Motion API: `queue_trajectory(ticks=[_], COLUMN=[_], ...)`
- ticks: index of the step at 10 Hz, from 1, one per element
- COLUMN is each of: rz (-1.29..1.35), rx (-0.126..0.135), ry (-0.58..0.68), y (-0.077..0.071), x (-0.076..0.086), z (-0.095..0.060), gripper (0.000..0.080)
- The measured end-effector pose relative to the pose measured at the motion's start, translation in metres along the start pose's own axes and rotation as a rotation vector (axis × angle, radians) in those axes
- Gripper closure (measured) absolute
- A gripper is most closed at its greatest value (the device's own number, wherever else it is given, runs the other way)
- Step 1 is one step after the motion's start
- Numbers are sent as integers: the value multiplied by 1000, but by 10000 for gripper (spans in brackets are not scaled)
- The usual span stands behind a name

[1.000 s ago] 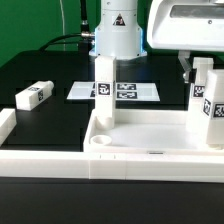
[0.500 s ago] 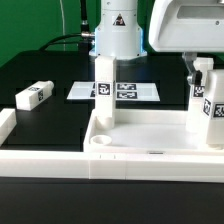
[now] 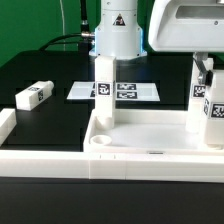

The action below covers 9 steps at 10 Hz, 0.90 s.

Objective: Assemble desk

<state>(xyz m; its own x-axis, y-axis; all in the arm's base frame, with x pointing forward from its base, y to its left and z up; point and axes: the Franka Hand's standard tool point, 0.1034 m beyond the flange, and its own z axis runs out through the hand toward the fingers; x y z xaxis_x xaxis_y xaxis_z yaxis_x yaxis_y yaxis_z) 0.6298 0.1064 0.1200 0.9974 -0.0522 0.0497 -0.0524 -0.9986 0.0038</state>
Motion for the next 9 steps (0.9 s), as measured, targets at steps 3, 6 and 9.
queue_trajectory(ticks=[3,6,9], rz=[286,617,960], rx=[9,16,33], ry=[-2,-4,-5], y=[-1,0,1], x=[0,0,0], z=[0,1,2], gripper=[511,511,511])
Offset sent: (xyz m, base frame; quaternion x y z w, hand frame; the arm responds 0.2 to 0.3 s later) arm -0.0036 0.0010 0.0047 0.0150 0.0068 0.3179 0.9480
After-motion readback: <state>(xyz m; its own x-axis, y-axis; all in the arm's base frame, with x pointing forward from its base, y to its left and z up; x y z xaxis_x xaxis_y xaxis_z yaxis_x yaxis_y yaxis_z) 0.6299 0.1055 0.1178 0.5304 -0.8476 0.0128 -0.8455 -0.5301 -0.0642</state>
